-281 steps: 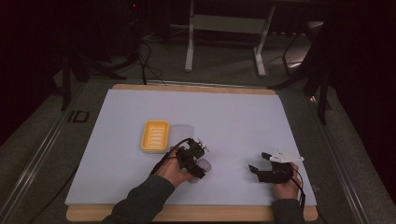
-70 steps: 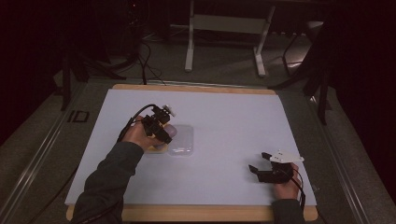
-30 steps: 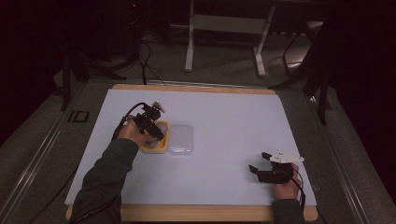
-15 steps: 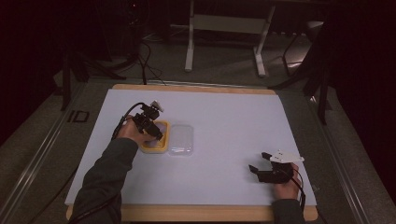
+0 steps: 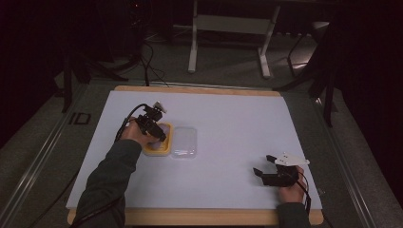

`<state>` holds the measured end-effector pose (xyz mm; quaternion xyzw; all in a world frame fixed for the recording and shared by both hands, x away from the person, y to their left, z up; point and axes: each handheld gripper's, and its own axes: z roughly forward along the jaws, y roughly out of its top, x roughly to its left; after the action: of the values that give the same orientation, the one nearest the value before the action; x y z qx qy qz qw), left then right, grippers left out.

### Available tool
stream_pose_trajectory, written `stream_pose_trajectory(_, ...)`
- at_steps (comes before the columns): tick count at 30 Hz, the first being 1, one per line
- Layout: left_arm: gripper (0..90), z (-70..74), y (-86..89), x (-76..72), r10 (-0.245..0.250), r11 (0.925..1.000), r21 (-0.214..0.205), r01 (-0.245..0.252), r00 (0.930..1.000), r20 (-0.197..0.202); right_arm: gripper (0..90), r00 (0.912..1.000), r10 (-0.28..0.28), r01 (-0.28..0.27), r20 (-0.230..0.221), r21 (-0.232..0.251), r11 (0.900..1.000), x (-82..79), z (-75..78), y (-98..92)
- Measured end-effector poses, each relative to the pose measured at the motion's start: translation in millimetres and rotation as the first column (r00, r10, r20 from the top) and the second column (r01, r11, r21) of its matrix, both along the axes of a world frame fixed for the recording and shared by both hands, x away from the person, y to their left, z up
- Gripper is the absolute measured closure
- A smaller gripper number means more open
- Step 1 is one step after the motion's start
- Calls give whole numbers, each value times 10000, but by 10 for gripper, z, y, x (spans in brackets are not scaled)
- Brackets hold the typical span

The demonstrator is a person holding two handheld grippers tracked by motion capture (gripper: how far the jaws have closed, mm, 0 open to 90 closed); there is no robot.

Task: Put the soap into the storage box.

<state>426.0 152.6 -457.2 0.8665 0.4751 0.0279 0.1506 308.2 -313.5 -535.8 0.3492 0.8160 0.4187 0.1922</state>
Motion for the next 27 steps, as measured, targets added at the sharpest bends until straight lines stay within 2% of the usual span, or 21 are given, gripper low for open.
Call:
stream_pose_trajectory(8,498,-20,-21,20,9,10000,20,-9,10000,-47,206,10000,8,-8,14,-11,10000,0,0,0)
stream_pose_trajectory(13,498,-49,-17,41,221,9997,-35,-221,9997,-111,206,10000,14,-14,23,-30,10000,0,0,0)
stream_pose_trajectory(23,498,-149,12,78,342,9992,227,-335,9989,-329,207,10000,18,-18,21,-39,10000,-1,0,1)
stream_pose_trajectory(27,497,-181,12,95,415,9990,184,-408,9983,-402,207,10000,17,-17,23,-41,10000,0,0,1)
